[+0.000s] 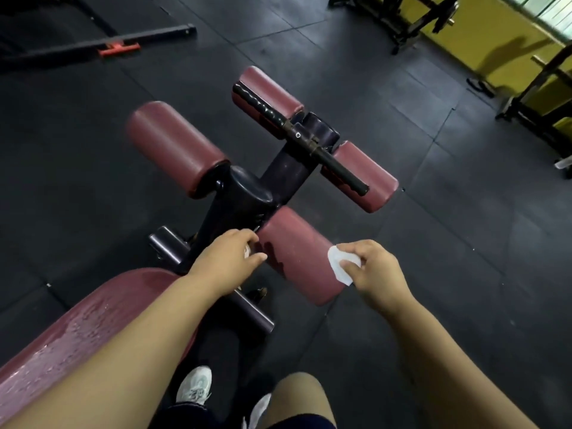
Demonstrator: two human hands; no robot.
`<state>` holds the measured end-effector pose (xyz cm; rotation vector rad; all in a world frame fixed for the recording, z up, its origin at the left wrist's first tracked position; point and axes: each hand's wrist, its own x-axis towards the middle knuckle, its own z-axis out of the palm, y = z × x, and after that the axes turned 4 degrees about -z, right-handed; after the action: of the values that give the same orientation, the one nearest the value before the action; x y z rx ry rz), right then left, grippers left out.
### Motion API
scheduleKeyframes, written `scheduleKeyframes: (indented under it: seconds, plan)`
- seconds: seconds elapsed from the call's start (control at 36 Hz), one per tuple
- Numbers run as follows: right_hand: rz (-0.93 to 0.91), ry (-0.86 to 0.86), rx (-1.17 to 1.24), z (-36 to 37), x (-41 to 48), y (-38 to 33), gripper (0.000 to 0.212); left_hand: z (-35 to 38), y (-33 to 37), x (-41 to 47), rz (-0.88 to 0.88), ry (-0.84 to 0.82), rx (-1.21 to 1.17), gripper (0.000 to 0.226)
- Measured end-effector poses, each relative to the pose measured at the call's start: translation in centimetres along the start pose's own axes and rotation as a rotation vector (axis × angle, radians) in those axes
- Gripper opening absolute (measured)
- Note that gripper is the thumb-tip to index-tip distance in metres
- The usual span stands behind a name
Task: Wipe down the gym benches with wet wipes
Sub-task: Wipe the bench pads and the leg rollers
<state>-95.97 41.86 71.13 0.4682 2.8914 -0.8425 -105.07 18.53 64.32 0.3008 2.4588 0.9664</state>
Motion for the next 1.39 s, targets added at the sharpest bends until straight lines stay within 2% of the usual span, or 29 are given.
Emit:
scheduleKeyframes:
  seconds: [0.11, 0.31, 0.44, 0.61, 0.75, 0.83, 0.92, 1.03, 1.08, 1.19, 1.25, 1.39]
  plan:
    - [-0.033, -0.055, 0.036, -0.3, 4.0, 1.6, 0.024, 0.7, 0.8, 2.4, -0.090, 0.087, -0.062, 0.053]
    - [-0.238, -0.207, 0.101, 0.4, 12.3, 3.4, 0.023, 3.3, 3.2, 5.7, -0.264, 0.147, -0.063, 0.071]
    - [-0.376, -0.407, 0.132, 0.6, 16.8, 5.0, 0.022, 5.3, 4.7, 6.5, -0.438, 0.298, -0.156, 0.071]
    - [-0.532, -0.503, 0.144, 1.4, 20.8, 5.3, 0.016, 6.8, 6.2, 6.4, -0.588, 0.452, -0.240, 0.069]
    - [-0.614, -0.538, 0.230, 2.4, 22.3, 3.5, 0.015, 7.5, 6.6, 6.5, -0.623, 0.542, -0.359, 0.062]
    - [-0.712, -0.567, 0.216, 2.5, 22.1, 2.6, 0.011, 7.7, 6.6, 6.4, -0.649, 0.527, -0.472, 0.055]
    - [-0.805, -0.582, 0.143, 2.7, 21.5, 2.2, 0.016, 7.8, 6.3, 6.2, -0.654, 0.528, -0.571, 0.047]
    - [-0.822, -0.564, 0.168, 3.4, 20.3, 3.5, 0.016, 8.1, 5.6, 5.7, -0.662, 0.558, -0.646, 0.039]
    - [-0.824, -0.548, 0.234, 3.4, 19.1, 4.8, 0.022, 8.5, 5.2, 5.3, -0.650, 0.557, -0.699, 0.041]
    - [-0.940, -0.583, 0.242, 2.6, 16.0, 8.5, 0.031, 9.4, 4.4, 4.8, -0.619, 0.547, -0.795, 0.049]
    - [-0.925, -0.640, 0.242, 1.9, 14.9, 10.1, 0.033, 9.8, 4.5, 4.6, -0.619, 0.568, -0.787, 0.054]
    - [-0.905, -0.661, 0.253, 1.4, 14.7, 10.8, 0.032, 11.6, 6.8, 3.1, -0.654, 0.712, -0.394, 0.054]
